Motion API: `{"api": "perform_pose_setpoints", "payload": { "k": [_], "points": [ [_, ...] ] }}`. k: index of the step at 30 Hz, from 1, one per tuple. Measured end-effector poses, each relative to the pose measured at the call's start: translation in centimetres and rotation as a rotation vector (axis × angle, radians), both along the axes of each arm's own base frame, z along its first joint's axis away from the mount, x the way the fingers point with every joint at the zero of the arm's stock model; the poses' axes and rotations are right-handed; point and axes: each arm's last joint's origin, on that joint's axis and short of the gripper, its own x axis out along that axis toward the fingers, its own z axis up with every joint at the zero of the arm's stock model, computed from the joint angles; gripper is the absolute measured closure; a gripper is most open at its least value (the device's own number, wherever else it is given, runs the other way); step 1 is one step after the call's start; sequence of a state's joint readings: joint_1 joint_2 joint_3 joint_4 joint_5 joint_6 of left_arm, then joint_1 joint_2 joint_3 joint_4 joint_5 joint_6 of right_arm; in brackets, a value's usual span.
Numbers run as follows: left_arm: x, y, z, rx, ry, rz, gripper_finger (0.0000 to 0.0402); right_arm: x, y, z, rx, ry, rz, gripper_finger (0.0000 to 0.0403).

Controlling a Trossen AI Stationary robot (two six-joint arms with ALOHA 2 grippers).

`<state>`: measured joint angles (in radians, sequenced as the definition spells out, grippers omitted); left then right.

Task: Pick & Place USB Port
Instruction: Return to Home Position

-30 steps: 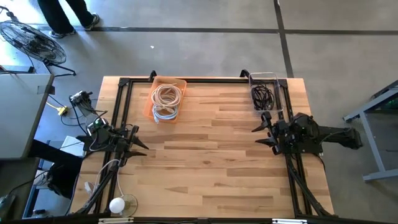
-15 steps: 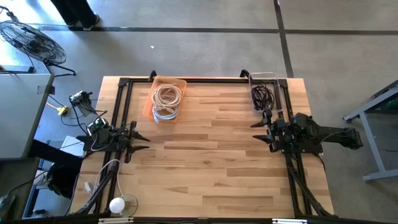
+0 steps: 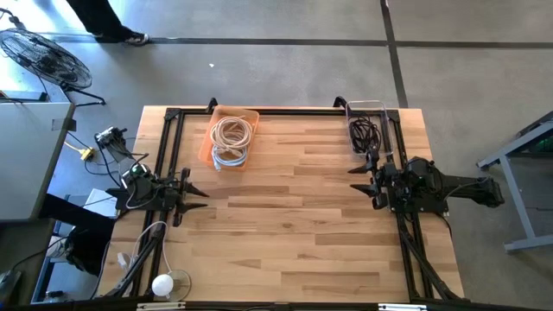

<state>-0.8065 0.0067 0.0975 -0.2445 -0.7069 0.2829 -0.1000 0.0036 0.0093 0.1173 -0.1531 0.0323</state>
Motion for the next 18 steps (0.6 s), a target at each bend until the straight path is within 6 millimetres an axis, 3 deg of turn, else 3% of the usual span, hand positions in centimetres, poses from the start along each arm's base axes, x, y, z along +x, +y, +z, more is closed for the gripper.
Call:
{"api": "perform_pose_setpoints", "payload": {
  "k": [10, 18],
  "points": [
    [1.4, 1.2, 0.0, -0.049, -0.023, -0.076, 0.0275, 0.0, -0.1, 0.0, -0.013, 0.002, -0.037, 0.0199],
    [1.9, 2.6, -0.1, -0.057, -0.017, -0.056, 0.0275, 0.0, -0.1, 0.0, 0.126, 0.006, -0.020, 0.0199]
  ]
}}
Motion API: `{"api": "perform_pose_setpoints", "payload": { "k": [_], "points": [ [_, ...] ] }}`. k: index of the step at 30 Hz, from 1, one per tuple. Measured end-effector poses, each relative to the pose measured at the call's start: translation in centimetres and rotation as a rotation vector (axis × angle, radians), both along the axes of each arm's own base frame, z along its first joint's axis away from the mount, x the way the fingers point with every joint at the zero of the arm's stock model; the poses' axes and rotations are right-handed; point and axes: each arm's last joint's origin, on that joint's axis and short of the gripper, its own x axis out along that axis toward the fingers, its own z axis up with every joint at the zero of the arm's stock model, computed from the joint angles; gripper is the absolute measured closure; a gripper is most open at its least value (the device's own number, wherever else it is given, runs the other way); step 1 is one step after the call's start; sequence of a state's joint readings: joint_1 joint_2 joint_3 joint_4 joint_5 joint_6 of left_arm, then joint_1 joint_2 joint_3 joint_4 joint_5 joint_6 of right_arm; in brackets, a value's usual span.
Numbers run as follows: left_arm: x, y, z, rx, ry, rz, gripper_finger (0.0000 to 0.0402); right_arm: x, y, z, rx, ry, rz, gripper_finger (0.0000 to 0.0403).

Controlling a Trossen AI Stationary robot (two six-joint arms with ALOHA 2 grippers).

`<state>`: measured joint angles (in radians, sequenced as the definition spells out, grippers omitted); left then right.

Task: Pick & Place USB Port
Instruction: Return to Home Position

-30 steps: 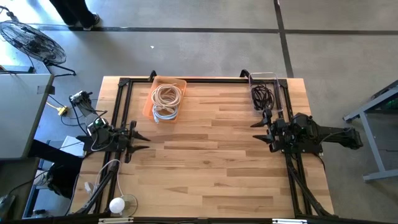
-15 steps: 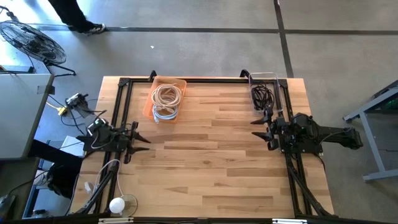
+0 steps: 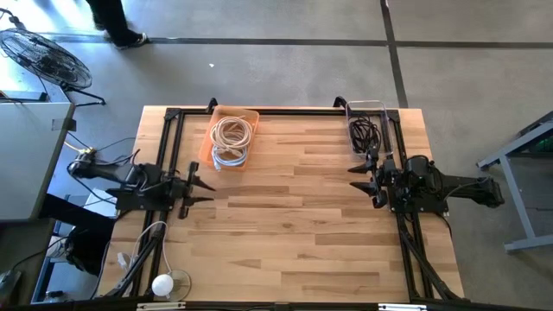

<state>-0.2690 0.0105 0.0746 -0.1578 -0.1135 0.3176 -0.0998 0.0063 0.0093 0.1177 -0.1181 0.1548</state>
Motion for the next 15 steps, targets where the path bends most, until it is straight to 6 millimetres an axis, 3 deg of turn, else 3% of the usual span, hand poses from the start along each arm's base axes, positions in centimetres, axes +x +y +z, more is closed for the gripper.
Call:
{"api": "perform_pose_setpoints", "payload": {
  "k": [15],
  "points": [
    [0.14, 0.51, 0.21, -0.044, -0.020, 0.040, 0.0275, 0.03, -0.10, -0.26, -0.053, 0.027, -0.041, 0.0199]
  ]
}}
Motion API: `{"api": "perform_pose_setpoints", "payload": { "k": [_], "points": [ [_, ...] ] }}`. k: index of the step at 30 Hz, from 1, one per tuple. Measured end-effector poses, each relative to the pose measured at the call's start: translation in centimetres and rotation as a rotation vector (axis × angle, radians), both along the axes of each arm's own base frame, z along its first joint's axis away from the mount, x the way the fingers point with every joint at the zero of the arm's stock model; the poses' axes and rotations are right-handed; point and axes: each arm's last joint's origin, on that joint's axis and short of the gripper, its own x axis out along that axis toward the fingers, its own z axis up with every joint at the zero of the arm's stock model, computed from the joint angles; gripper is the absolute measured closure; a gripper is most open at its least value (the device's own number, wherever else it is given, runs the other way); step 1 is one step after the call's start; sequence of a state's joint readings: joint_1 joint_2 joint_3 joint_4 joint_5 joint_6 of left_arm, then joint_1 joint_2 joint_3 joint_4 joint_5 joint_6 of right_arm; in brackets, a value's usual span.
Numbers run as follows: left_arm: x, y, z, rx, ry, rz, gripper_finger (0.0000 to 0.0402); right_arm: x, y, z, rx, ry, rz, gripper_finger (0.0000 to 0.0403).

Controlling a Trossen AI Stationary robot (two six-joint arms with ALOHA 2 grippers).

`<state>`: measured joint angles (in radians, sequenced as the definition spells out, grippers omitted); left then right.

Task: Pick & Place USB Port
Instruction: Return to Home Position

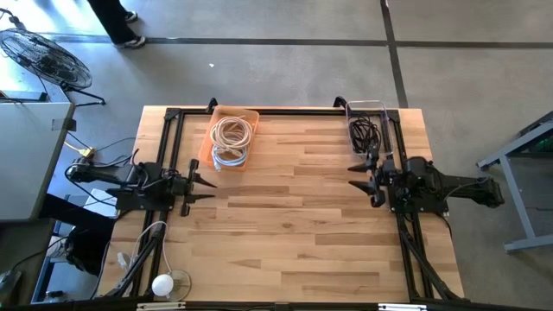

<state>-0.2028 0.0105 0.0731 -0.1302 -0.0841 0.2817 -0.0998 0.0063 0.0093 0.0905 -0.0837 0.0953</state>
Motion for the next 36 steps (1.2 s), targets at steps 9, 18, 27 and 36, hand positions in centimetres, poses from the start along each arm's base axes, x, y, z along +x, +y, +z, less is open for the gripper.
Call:
{"api": "perform_pose_setpoints", "payload": {
  "k": [9, 18, 27, 36],
  "points": [
    [0.04, 0.33, 0.18, 0.002, -0.021, 0.117, 0.0275, -0.01, -0.38, -0.26, -0.009, 0.028, -0.133, 0.0199],
    [0.03, 0.25, 0.19, 0.022, -0.022, 0.085, 0.0275, -0.02, -0.45, -0.25, 0.040, 0.022, -0.152, 0.0227],
    [-0.03, 0.37, -0.01, 0.082, 0.011, 0.118, 0.0366, -0.01, -0.37, -0.30, 0.010, 0.030, -0.128, 0.0376],
    [-0.05, 0.19, -0.19, 0.141, 0.022, 0.048, 0.0399, -0.05, -0.55, -0.15, 0.052, 0.010, -0.185, 0.0394]
  ]
}}
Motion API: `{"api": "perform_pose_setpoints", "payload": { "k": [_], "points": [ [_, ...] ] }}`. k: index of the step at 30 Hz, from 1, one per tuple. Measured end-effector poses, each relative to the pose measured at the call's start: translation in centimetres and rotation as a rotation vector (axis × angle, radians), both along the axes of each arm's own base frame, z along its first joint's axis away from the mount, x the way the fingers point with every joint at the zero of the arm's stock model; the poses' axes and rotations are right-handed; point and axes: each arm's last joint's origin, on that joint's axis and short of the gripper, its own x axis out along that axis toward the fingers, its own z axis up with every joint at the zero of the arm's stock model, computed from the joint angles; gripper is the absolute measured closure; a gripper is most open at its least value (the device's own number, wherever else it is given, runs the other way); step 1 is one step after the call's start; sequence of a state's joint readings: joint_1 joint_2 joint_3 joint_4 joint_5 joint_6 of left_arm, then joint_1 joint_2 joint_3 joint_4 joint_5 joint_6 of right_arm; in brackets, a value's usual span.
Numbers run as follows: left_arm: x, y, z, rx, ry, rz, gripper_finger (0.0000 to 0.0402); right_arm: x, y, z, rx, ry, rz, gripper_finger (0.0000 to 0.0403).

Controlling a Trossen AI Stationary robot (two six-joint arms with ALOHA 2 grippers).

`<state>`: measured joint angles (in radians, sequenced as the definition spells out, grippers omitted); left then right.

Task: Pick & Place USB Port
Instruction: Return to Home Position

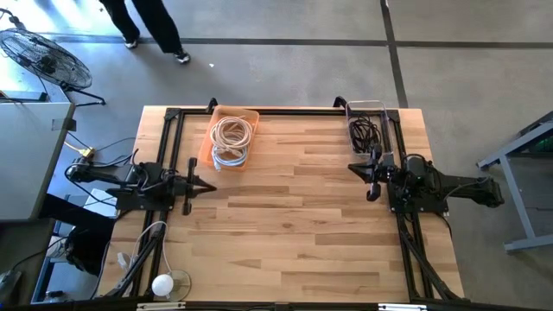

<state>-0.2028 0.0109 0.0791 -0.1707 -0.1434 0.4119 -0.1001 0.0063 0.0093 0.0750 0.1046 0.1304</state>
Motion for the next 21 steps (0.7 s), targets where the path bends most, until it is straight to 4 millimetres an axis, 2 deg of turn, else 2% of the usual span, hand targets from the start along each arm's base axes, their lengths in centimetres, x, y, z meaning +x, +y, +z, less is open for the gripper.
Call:
{"api": "perform_pose_setpoints", "payload": {
  "k": [6, 21],
  "points": [
    [0.01, 0.00, -0.05, 0.011, 0.002, 0.000, 0.0386, 0.00, 0.01, 0.00, -0.007, 0.001, 0.002, 0.0396],
    [0.01, 0.01, -0.09, 0.011, 0.003, 0.004, 0.0385, 0.00, 0.01, -0.01, -0.007, 0.003, 0.002, 0.0383]
  ]
}}
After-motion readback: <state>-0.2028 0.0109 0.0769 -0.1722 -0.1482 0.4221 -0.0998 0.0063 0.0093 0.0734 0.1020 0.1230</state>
